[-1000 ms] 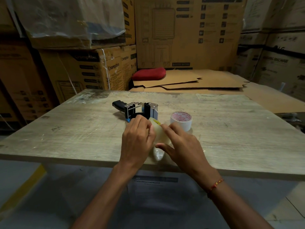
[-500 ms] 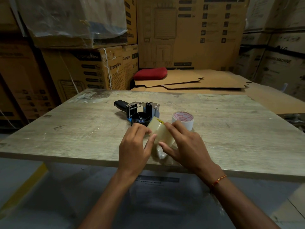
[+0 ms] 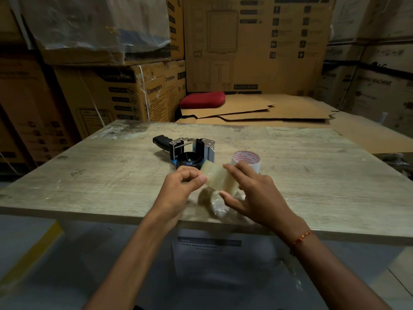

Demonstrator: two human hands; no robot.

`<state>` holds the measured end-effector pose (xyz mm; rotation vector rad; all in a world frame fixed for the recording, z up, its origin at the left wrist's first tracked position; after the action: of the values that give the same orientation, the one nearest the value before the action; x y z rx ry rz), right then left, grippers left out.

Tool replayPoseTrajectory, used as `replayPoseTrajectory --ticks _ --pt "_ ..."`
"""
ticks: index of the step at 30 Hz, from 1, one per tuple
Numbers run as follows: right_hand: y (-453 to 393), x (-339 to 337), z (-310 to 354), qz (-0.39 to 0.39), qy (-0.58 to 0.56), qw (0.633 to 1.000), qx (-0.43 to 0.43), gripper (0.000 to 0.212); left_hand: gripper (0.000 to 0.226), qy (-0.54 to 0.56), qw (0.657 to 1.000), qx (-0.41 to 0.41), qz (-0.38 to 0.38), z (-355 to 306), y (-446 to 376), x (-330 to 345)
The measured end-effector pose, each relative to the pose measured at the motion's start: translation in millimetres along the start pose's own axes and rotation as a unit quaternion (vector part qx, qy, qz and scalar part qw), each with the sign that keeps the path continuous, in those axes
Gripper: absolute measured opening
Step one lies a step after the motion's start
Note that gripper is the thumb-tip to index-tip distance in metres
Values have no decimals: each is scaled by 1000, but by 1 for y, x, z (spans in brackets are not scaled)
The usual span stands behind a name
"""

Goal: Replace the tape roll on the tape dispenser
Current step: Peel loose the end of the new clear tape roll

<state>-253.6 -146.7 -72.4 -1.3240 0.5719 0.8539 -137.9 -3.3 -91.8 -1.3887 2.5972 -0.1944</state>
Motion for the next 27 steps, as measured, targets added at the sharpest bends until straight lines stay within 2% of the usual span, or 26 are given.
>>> replayPoseTrajectory --ticks 3,6,13,18,27 --pt "-2 -3 -2 15 -2 1000 -13 65 9 63 997 -47 30 6 -4 -7" --pt "-5 -3 -1 25 2 1000 -16 65 7 109 991 -71 23 8 -3 -9" --pt "-7 -5 1 15 -22 1000 -17 63 10 140 989 -42 -33 11 -1 -4" --pt "-10 -6 2 10 -21 1000 -18 64 13 147 988 -35 -44 7 2 -3" --pt "-10 -5 5 -6 1 1000 11 65 11 8 993 54 -105 -14 13 -3"
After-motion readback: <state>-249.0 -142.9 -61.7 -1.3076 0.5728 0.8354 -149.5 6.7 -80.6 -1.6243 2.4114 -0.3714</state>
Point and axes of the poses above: each hand's wrist, its own y-axis away from the middle knuckle, its own x-axis out of the palm, z = x × y, the point moved 5 cm from there along -y, towards the middle knuckle, and after that the axes turned 6 degrees about -y, right-handed, at the moved point
